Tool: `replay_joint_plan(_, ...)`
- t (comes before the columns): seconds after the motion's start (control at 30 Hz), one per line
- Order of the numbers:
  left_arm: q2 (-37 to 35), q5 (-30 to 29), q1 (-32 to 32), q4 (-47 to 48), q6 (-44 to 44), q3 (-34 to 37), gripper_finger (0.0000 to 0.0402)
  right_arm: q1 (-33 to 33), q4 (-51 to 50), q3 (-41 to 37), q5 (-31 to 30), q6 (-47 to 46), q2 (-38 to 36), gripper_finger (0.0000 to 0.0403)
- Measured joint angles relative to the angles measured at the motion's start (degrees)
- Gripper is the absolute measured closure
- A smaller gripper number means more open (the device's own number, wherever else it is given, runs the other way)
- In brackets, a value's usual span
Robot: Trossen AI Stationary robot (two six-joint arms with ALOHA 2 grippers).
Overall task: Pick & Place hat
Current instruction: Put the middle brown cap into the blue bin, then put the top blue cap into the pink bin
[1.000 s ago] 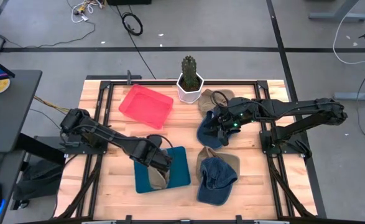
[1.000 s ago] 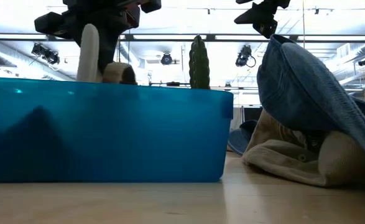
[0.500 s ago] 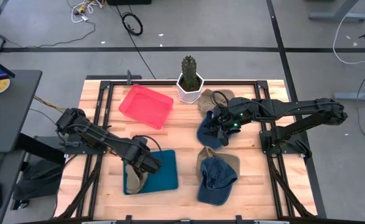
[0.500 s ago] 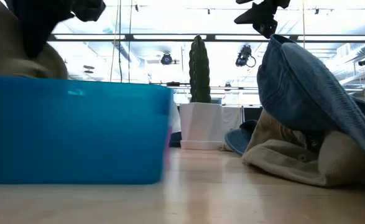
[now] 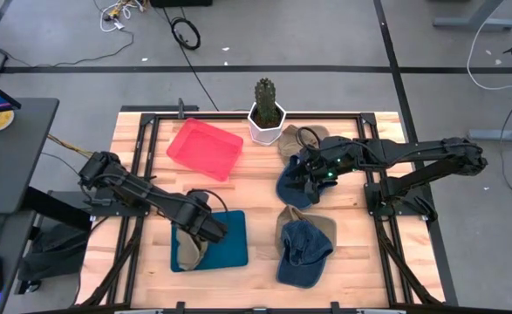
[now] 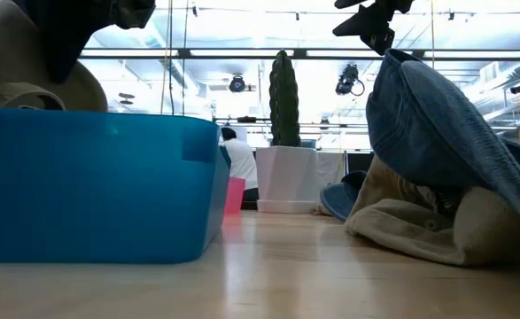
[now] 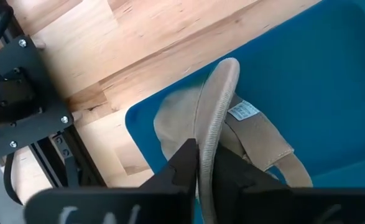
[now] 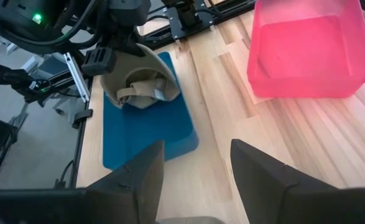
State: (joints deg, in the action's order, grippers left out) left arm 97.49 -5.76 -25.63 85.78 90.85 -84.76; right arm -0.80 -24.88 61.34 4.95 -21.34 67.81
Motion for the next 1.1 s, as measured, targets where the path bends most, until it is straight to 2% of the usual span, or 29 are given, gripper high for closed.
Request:
replay_joint_plan(0.13, 0.0, 0.02, -0.29, 0.0, 0.02, -0.01, 0.0297, 0.0, 0.0, 0.0, 0.0, 0.0, 0.0, 0.0216)
replay_joint_plan(0.4, -0.61, 0.94, -0.37, -1.86, 0.0, -0.03, 0.0153, 0.0, -0.02, 0.0, 0.07, -0.03, 0.0, 0.0216)
replay_joint_plan(0.53, -2.42, -0.82, -0.37, -5.95, 0.44, -0.05, 0.0106, 0.0, -0.09, 0.0, 0.59, -0.13, 0.0, 0.0216)
replay_joint_plan(0.67, -5.45, -6.82, -0.37, -9.67, 2.1, -0.05, 0.0086, 0.0, -0.83, 0.0, 0.66, -0.23, 0.0, 0.0216)
replay_joint_plan(0.83, -10.34, -16.82, -0.37, -14.97, 1.07, -0.05, 0.0083, 0.0, -2.22, 0.0, 1.56, -0.68, -0.02, 0.0216)
replay_joint_plan(0.97, -13.88, -27.67, -0.54, -22.19, -7.04, -0.05, 0.0083, -0.02, -5.66, 0.0, 2.25, -1.66, -0.29, 0.0216)
replay_joint_plan(1.1, -15.97, -34.34, -0.21, -30.41, -17.89, -0.05, 0.0083, -0.02, -12.69, 0.0, 2.54, -2.64, -1.39, 0.0216)
